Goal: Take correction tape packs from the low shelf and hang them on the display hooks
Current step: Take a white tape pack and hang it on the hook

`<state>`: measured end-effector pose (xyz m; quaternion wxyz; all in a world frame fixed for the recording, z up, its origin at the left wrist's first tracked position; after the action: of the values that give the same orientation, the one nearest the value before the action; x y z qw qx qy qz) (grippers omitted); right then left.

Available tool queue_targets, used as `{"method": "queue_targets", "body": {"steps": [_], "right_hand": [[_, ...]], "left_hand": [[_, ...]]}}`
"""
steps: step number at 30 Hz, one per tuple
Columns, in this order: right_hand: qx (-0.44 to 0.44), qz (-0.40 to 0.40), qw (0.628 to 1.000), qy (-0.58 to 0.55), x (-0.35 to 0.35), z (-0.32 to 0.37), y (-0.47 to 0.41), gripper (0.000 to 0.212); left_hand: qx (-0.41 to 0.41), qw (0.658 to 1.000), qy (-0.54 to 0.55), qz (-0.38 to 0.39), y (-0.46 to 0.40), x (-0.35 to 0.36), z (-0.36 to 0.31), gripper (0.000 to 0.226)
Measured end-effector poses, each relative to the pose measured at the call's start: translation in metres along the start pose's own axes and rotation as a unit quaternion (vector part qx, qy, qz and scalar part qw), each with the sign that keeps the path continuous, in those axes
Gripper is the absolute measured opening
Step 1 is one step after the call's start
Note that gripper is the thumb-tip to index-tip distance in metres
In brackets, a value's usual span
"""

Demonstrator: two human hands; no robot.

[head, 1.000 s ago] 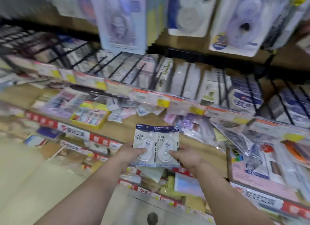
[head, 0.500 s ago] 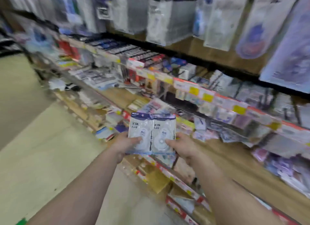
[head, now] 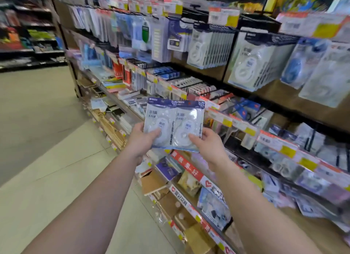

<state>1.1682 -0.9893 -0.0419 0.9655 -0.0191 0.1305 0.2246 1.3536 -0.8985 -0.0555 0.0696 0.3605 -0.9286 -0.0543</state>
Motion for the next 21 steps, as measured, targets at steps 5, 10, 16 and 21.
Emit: {"method": "queue_targets", "body": {"steps": [5,10,16,21], "right_hand": [[-0.062,-0.015,0.998,-0.012,0.006,0.025,-0.047,0.028],[-0.101,-0.026,0.994,-0.041,-0.001,0.051,-0.092,0.019],[-0.152,-0.027,0.987,-0.038,-0.017,0.083,-0.133,0.015],[-0.165,-0.024,0.985,-0.052,-0.020,0.094,-0.156,0.018]], "left_hand": [[0.061,0.998,-0.009,-0.008,-0.041,0.004,-0.035,0.051],[0.122,0.992,-0.011,-0.005,-0.081,0.021,-0.070,0.045],[0.163,0.986,0.033,0.001,-0.120,0.044,-0.102,0.036],[0.170,0.983,0.065,0.001,-0.143,0.054,-0.114,0.038]]}}
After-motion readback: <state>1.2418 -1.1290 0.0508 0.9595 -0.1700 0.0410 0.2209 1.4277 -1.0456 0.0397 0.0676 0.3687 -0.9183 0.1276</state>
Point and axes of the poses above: each hand's wrist, its own y-axis away from the middle knuckle, its own x-axis out of the palm, z = x × y, the point moved 2 cm from there along -y, towards the middle knuckle, and after that the axes turned 4 degrees about y, right-handed, at the moved point
